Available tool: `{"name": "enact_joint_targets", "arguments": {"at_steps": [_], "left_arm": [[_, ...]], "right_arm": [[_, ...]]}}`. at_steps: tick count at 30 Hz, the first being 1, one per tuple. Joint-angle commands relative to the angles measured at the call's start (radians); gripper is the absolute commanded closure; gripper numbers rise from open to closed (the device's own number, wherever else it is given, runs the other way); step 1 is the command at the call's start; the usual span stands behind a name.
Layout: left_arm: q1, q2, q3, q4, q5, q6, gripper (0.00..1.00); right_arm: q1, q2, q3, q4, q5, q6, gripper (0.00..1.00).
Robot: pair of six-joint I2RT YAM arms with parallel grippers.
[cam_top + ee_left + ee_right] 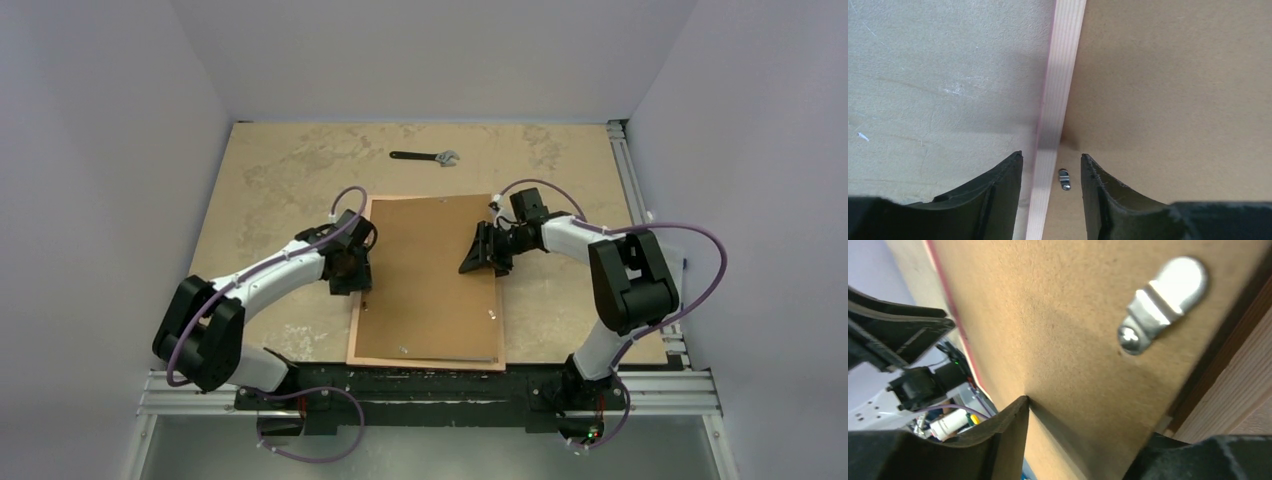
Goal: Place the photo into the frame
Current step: Place the photo frame item in the photo frame.
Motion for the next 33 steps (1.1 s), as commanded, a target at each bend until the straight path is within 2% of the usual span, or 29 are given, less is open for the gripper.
{"name": "enact_joint_targets", "arguments": {"at_steps": [1,6,9,16,17,18,24,30,33], "left_arm": [[-0.004,-0.094,0.022,-0.009,-0.003,0.007,0.51],[-0.004,-0.207,0.041,-0.035,0.000,0.007,0.35],[-0.003,-0.278,0.052,-0.053,-0.005,0.006,0.31],[-0.002,-0.389,0.079,-0.096,-0.025,0.009,0.28],[-0.003,-0.398,0.080,-0.099,-0.026,0.009,0.28],[-0.003,-0.407,0.082,-0.102,-0.026,0.009,0.28],[-0.002,-0.420,0.089,-0.113,-0.026,0.015,0.27],[-0.002,-0.413,0.092,-0.119,-0.025,0.017,0.27],[-0.003,-0.412,0.092,-0.124,-0.029,0.018,0.27]], "right_arm": [[0.029,-0.009,-0.002,-0.066,0.089,-0.063,0.51],[0.049,-0.014,0.016,-0.089,0.130,-0.074,0.42],[0.062,-0.014,0.025,-0.099,0.153,-0.077,0.38],[0.092,-0.011,0.053,-0.132,0.219,-0.088,0.31],[0.098,-0.064,0.060,-0.136,0.230,-0.089,0.30],[0.104,-0.016,0.063,-0.139,0.236,-0.089,0.29],[0.136,0.015,0.105,-0.165,0.285,-0.095,0.27],[0.164,0.017,0.142,-0.203,0.349,-0.102,0.12],[0.172,0.010,0.150,-0.217,0.368,-0.099,0.09]]}}
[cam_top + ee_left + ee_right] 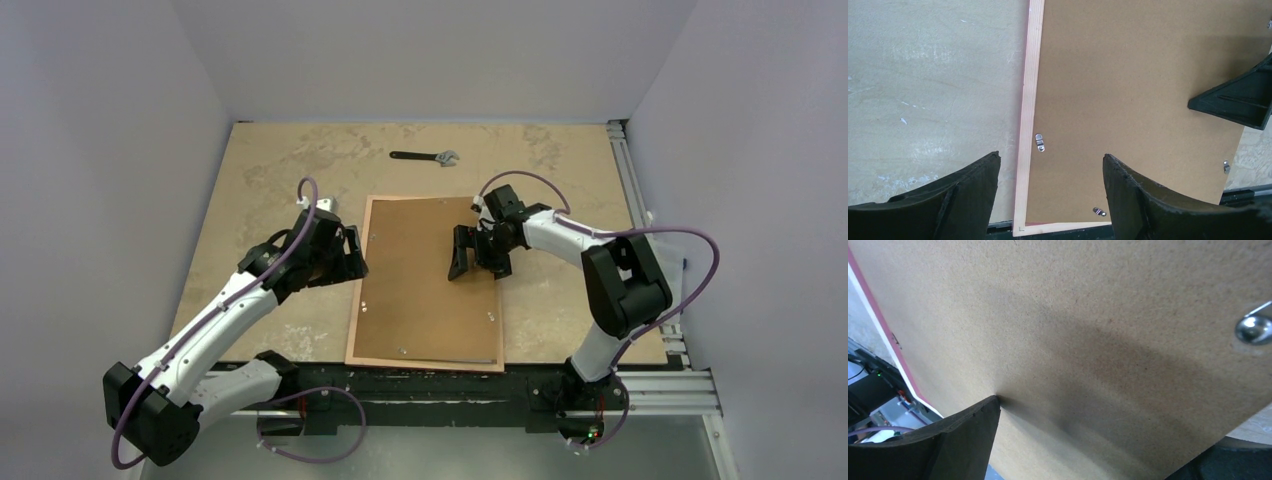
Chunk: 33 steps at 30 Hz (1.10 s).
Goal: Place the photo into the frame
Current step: Place the photo frame item in the photo frame.
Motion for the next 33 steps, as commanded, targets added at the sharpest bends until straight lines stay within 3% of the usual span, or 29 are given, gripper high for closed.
{"name": "enact_joint_targets", "arguments": {"at_steps": [1,19,33], "left_arm": [[-0.002,-0.004,0.042,-0.009,-0.021,0.016,0.27],[-0.001,0.013,0.043,-0.022,-0.026,0.019,0.27],[-0.002,0.025,0.040,-0.023,-0.026,0.018,0.27]], "right_arm": [[0.017,-0.001,0.044,-0.029,0.070,-0.026,0.09],[0.039,-0.024,0.110,-0.143,0.220,-0.030,0.04],[0.053,-0.039,0.136,-0.173,0.227,-0.032,0.03]]}}
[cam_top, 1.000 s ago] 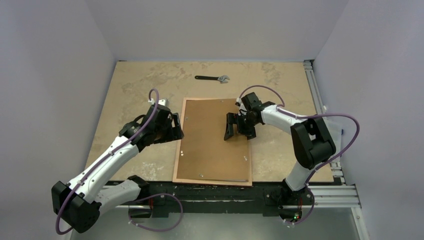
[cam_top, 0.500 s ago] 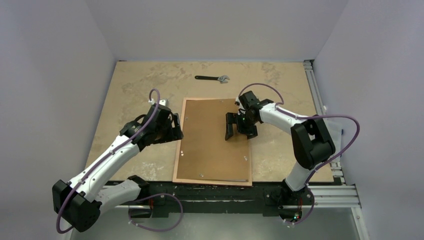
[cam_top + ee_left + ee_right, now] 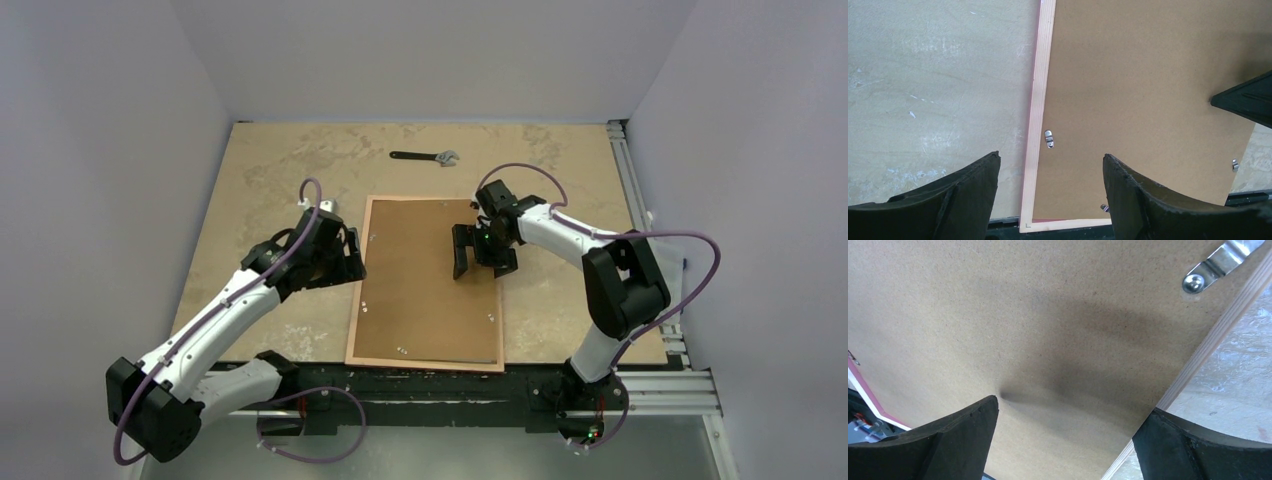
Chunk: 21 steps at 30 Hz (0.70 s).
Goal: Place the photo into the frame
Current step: Place the photo frame item in the photo frame.
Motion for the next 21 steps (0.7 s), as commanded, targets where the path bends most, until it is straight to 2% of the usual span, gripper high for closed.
{"name": "enact_joint_targets", "arguments": {"at_steps": [1,7,14,21], "left_arm": [[-0.001,0.009,0.039,0.004,-0.011,0.014,0.27],[-0.003,0.023,0.049,-0.010,-0.012,0.015,0.27],[-0.003,0.028,0.048,-0.014,-0.012,0.015,0.27],[-0.003,0.036,0.047,-0.014,-0.009,0.017,0.28]], "right_arm": [[0.024,-0.032,0.050,-0.026,0.031,-0.024,0.02],[0.078,0.004,0.097,-0.078,0.122,-0.021,0.02],[0.086,0.000,0.129,-0.139,0.225,-0.025,0.01],[0.086,-0.007,0.153,-0.177,0.265,-0.036,0.01]]}}
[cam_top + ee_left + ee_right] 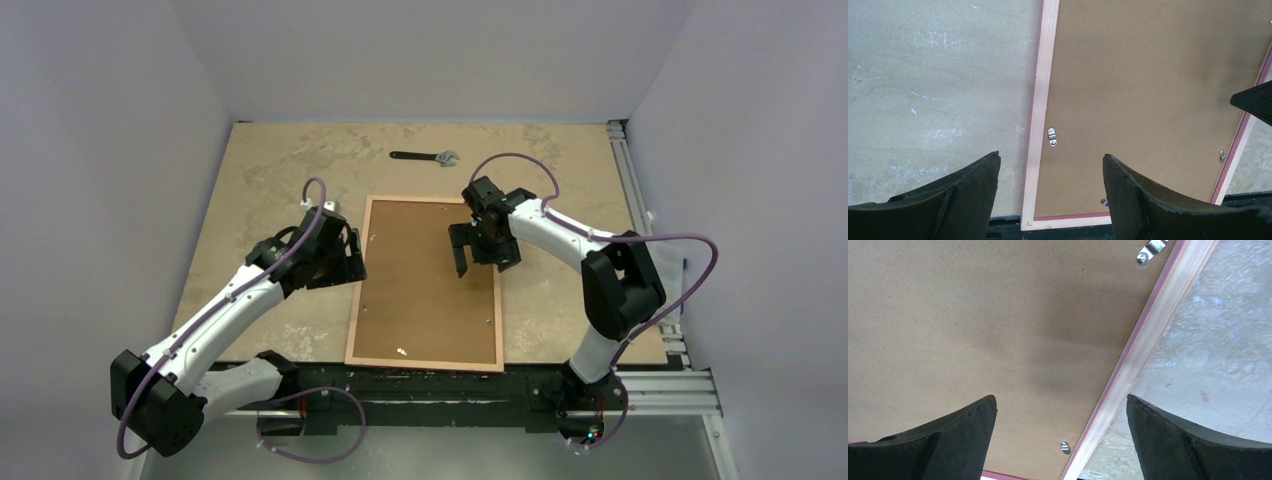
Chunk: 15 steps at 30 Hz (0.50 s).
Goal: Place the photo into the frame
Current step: Place the photo frame item in the photo frame.
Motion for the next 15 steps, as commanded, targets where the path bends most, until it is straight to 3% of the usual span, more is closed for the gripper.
{"name": "enact_joint_targets", "arguments": {"at_steps": [1,15], "left_arm": [[-0.002,0.004,0.038,-0.001,-0.009,0.018,0.28],[-0.002,0.096,0.005,0.028,0.007,0.017,0.27]], "right_arm": [[0.006,-0.018,0.047,-0.033,0.047,-0.017,0.01],[-0.041,-0.088,-0.036,0.033,-0.055,-0.004,0.01]]}}
